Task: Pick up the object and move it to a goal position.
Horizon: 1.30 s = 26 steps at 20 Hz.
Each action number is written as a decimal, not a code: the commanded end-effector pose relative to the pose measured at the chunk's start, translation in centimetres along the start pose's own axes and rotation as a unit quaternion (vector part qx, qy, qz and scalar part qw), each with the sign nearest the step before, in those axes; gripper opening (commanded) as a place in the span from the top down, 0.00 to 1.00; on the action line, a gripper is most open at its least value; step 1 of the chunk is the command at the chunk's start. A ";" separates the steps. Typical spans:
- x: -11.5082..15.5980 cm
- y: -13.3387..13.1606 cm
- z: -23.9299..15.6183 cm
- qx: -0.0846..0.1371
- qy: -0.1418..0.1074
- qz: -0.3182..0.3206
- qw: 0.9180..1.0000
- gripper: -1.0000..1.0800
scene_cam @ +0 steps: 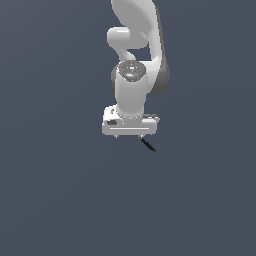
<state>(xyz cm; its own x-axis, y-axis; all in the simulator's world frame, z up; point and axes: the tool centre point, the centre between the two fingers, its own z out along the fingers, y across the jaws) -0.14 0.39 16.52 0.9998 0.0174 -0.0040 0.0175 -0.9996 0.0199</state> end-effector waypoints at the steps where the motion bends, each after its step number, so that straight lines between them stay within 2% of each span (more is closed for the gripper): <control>1: 0.0 0.0 0.0 0.000 0.000 0.000 1.000 0.04; 9: 0.6 1.5 -0.2 -0.008 0.004 -0.012 1.000 0.04; 15: 0.5 1.4 -0.1 -0.008 0.004 -0.014 1.000 0.04; 21: -0.2 0.6 1.1 -0.008 0.004 -0.044 0.999 0.04; 26: -1.6 -0.9 3.1 -0.006 0.004 -0.094 0.996 0.04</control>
<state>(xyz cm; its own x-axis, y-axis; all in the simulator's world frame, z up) -1.28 0.73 14.07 0.9852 0.1712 -0.0003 0.1711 -0.9847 0.0336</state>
